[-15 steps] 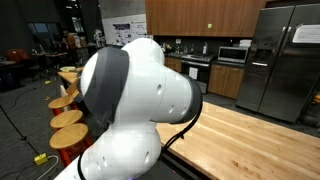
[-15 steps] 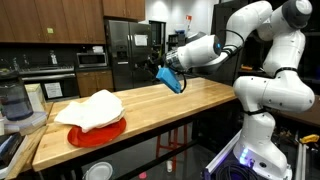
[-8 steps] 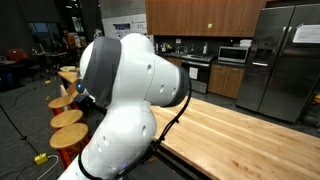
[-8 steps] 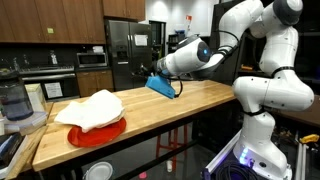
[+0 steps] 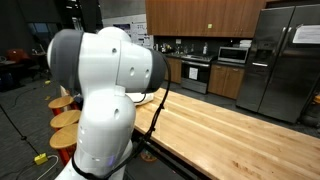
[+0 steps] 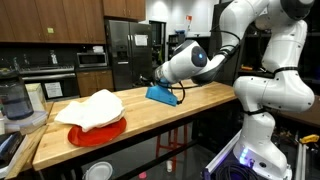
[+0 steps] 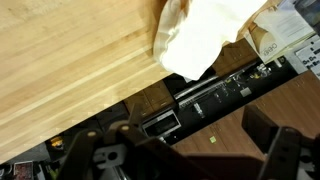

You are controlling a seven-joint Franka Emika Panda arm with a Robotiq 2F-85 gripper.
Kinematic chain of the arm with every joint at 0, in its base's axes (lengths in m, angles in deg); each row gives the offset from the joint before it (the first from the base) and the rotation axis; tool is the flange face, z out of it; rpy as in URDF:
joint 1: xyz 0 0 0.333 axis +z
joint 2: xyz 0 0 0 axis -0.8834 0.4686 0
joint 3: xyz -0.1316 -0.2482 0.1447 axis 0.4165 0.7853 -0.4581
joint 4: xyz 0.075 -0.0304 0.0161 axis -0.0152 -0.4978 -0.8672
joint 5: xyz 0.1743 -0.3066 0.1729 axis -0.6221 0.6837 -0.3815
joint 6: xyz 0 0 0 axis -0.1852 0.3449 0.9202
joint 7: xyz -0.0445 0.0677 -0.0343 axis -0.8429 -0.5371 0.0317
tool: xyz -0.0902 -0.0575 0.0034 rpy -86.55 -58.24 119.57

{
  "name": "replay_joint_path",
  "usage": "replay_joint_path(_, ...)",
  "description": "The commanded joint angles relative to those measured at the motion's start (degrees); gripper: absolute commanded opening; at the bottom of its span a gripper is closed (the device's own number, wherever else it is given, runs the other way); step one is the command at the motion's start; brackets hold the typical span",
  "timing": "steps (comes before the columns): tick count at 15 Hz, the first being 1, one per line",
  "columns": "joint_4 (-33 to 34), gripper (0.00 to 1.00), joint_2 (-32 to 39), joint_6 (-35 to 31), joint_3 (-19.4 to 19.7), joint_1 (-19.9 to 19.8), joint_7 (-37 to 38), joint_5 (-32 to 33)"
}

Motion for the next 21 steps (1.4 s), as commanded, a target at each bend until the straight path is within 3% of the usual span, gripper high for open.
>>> replay_joint_path(1,1.0,1.00,6.1,-6.0,-11.1,-11.4,-2.6,-6.5)
replay_joint_path(6,0.6,1.00,8.4,-11.2,-27.9,-28.0,-6.9,-12.7)
replay_joint_path(10,0.2,1.00,8.0,-14.0,-38.1,-38.1,-9.8,-15.6)
replay_joint_path(15,-0.6,1.00,6.8,-17.4,-46.9,-46.8,-11.9,-17.3)
replay_joint_path(21,-2.0,1.00,5.5,-22.4,-52.6,-53.1,-15.2,-19.5)
